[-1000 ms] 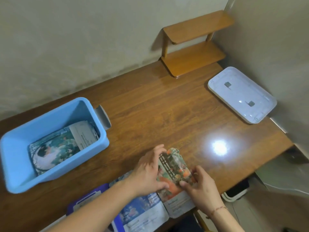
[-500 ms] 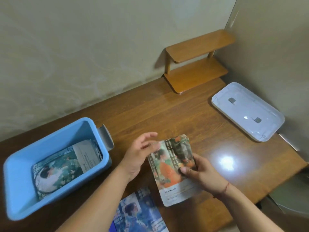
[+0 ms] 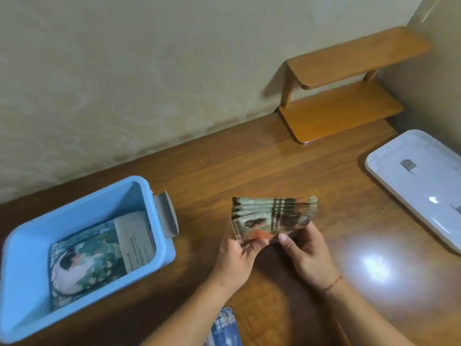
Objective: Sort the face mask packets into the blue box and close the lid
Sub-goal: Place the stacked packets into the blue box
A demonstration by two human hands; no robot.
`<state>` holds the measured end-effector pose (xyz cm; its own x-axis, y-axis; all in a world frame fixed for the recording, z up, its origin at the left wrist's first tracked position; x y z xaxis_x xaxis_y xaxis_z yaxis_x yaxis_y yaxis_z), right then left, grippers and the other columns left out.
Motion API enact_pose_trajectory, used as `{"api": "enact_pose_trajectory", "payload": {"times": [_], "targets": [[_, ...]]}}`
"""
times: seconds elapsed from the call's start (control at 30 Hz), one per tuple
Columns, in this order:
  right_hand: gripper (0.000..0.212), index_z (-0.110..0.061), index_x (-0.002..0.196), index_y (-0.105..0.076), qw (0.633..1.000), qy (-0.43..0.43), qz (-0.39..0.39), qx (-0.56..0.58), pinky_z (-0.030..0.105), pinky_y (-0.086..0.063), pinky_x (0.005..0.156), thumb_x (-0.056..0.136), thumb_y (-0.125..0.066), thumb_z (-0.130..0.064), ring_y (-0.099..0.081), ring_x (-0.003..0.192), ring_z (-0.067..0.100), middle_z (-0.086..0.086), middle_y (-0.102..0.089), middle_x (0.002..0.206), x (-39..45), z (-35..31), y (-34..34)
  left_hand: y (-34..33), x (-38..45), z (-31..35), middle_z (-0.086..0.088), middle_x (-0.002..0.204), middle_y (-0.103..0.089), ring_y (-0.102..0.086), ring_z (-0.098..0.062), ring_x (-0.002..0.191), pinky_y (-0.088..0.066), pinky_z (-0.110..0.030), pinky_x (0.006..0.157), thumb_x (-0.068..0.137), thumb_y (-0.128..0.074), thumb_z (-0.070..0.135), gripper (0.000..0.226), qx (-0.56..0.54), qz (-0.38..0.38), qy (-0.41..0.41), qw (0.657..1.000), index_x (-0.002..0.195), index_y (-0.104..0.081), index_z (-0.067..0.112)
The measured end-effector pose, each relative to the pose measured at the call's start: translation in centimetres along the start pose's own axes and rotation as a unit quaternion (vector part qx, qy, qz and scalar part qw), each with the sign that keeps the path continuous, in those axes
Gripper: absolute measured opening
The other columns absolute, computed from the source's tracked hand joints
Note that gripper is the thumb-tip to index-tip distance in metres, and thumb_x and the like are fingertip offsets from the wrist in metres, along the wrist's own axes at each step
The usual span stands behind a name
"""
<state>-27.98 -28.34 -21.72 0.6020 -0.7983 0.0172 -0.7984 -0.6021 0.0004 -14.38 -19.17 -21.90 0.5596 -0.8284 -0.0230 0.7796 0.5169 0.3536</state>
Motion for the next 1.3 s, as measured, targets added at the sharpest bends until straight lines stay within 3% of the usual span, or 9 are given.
{"api": "enact_pose_trajectory", "payload": {"times": [0.1, 0.2, 0.27, 0.37, 0.63, 0.8, 0.93, 1.03, 1.3], "targets": [[0.037, -0.044, 0.108, -0.064, 0.999, -0.033, -0.020, 0.003, 0.026, -0.050, 0.089, 0.084, -0.063, -0.016, -0.066, 0.103, 0.009, -0.010, -0.072, 0.108, 0.6, -0.1, 0.0, 0.5, 0.0, 0.8, 0.037, 0.099, -0.067, -0.063, 0.011, 0.100, -0.046, -0.011, 0.084, 0.076, -0.064, 0.069, 0.049, -0.014, -0.001, 0.033, 0.999, 0.103, -0.065, 0.028], [0.033, -0.028, 0.111, -0.066, 0.983, -0.110, -0.109, 0.098, 0.040, -0.051, 0.091, 0.080, -0.075, -0.027, -0.066, 0.105, 0.026, 0.006, -0.071, 0.112, 1.2, -1.8, 0.0, 1.7, 0.3, 2.4, 0.006, 0.104, -0.075, -0.070, -0.012, 0.100, -0.053, -0.027, 0.084, 0.069, -0.074, 0.045, 0.050, -0.159, -0.033, 0.108, 0.981, 0.110, -0.065, 0.017], [0.045, -0.020, 0.116, -0.062, 0.937, -0.212, -0.222, 0.164, 0.049, -0.056, 0.074, 0.077, -0.080, -0.035, -0.064, 0.093, 0.046, 0.021, -0.068, 0.109, 0.6, -3.2, -0.6, 2.4, 0.0, 4.4, -0.014, 0.112, -0.071, -0.068, -0.030, 0.105, -0.054, -0.039, 0.087, 0.072, -0.072, 0.035, 0.056, -0.266, -0.108, 0.137, 0.948, 0.119, -0.063, 0.006], [0.035, -0.015, 0.119, -0.058, 0.893, -0.270, -0.333, 0.139, 0.028, -0.055, 0.048, 0.088, -0.070, -0.025, -0.067, 0.075, 0.034, 0.019, -0.068, 0.100, -0.3, -5.7, -1.3, 4.5, -0.4, 6.9, -0.018, 0.119, -0.068, -0.065, -0.034, 0.112, -0.052, -0.048, 0.095, 0.079, -0.069, 0.028, 0.044, -0.307, -0.113, 0.146, 0.934, 0.120, -0.067, 0.012], [0.060, -0.017, 0.114, -0.071, 0.911, -0.285, -0.044, 0.294, 0.051, -0.049, 0.094, 0.060, -0.085, -0.041, -0.065, 0.106, 0.037, 0.019, -0.068, 0.117, -1.4, -9.8, -4.8, 8.7, -2.4, 6.4, -0.003, 0.122, -0.069, -0.062, -0.027, 0.118, -0.043, -0.058, 0.104, 0.067, -0.078, 0.046, 0.045, -0.340, 0.166, 0.160, 0.912, 0.110, -0.069, 0.041], [0.035, -0.011, 0.114, -0.064, 0.925, -0.249, 0.092, 0.273, 0.038, -0.056, 0.054, 0.081, -0.061, -0.022, -0.064, 0.067, 0.031, 0.018, -0.067, 0.090, -2.4, -10.9, -8.3, 10.4, -4.1, 7.5, 0.010, 0.109, -0.072, -0.066, -0.013, 0.107, -0.055, -0.039, 0.093, 0.083, -0.074, 0.034, 0.034, -0.319, 0.216, 0.123, 0.915, 0.115, -0.061, 0.033], [0.062, -0.015, 0.112, -0.068, 0.944, -0.228, 0.035, 0.238, 0.041, -0.058, 0.061, 0.061, -0.088, -0.043, -0.070, 0.081, 0.035, 0.022, -0.071, 0.106, -2.2, -11.4, -9.2, 15.4, -5.7, 7.3, -0.012, 0.108, -0.072, -0.068, -0.032, 0.102, -0.052, -0.052, 0.092, 0.068, -0.076, 0.030, 0.044, -0.324, 0.193, 0.139, 0.916, 0.111, -0.068, 0.023], [0.085, -0.017, 0.107, -0.070, 0.945, -0.255, -0.048, 0.199, 0.042, -0.060, 0.063, 0.034, -0.094, -0.052, -0.070, 0.082, 0.037, 0.023, -0.071, 0.104, -2.3, -11.6, -11.1, 19.8, -7.4, 8.1, -0.008, 0.097, -0.074, -0.072, -0.020, 0.088, -0.058, -0.031, 0.077, 0.075, -0.077, 0.025, 0.049, -0.224, 0.159, 0.138, 0.952, 0.121, -0.060, 0.025], [0.036, -0.010, 0.115, -0.063, 0.943, -0.258, -0.179, 0.113, 0.053, -0.056, 0.086, 0.086, -0.071, -0.030, -0.070, 0.096, 0.035, 0.016, -0.073, 0.105, 1.1, -12.5, -23.0, 31.6, -10.3, 6.3, 0.006, 0.099, -0.074, -0.072, -0.011, 0.084, -0.058, -0.026, 0.074, 0.086, -0.070, 0.010, 0.065, -0.005, 0.205, 0.147, 0.968, 0.134, -0.042, 0.044]]}}
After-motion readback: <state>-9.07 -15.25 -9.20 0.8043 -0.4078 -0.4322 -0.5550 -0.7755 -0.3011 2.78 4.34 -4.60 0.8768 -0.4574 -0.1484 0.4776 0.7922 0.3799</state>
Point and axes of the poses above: each hand's wrist, its own x-axis towards the middle knuckle, its own y-axis out of the back of the hand, z = x × y, the point moved 7 cm from there along x, towards the middle knuckle
